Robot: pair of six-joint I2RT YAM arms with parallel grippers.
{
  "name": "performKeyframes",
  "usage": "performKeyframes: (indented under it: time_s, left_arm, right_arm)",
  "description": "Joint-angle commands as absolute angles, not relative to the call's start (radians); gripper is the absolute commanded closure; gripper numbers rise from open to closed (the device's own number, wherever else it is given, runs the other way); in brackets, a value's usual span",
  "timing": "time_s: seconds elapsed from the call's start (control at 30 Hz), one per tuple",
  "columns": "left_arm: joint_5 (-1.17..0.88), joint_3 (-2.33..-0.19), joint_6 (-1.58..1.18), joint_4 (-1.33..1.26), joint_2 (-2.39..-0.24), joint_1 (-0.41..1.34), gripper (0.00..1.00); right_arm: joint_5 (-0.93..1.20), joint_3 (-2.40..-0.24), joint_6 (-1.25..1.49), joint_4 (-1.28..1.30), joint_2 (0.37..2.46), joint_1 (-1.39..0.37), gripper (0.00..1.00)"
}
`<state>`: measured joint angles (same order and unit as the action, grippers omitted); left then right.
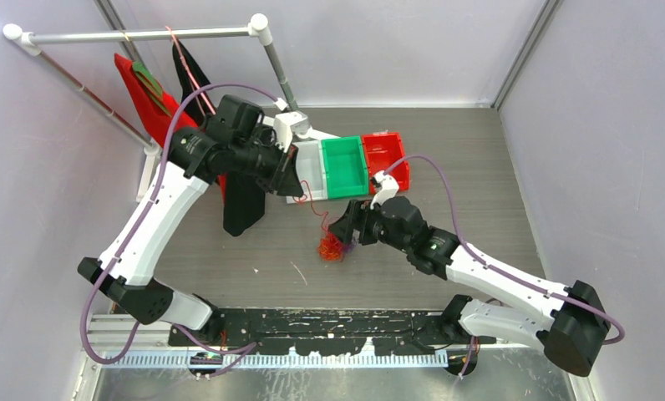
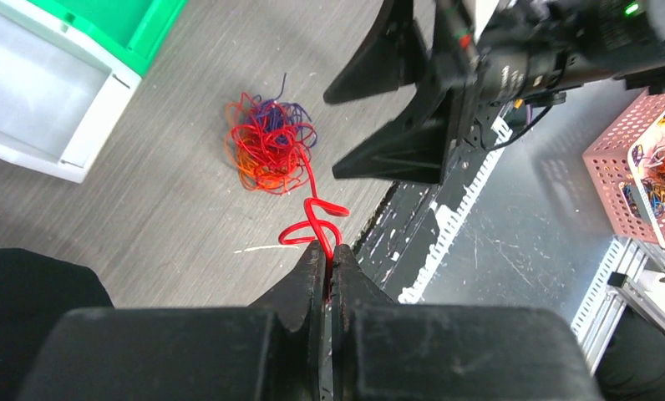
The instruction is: Untangle the cables
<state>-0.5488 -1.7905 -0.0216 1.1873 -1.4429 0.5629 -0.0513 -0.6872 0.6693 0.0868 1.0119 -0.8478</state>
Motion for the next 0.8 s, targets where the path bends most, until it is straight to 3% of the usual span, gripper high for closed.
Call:
performKeyframes:
  time_s: [0.0, 0.37, 0.77]
  left_arm:
    - [-0.556, -1.878, -0.017, 1.184, -1.437, 0.561, 1.0]
    - [-0.603, -2.038, -0.015, 1.26, -1.487, 0.563, 1.0]
    - [-0.635, -2.262, -0.044, 1.237, -1.514, 0.563, 1.0]
  right_arm:
    - [0.036, -0.691, 0.556, -0.103, 1.016, -0.867, 0.19]
    - [-0.009, -0.912, 0.486, -0.124, 1.325, -0.867, 0.27]
    - [-0.015, -0.814, 0.679, -0.278, 1.436, -0.867, 0.45]
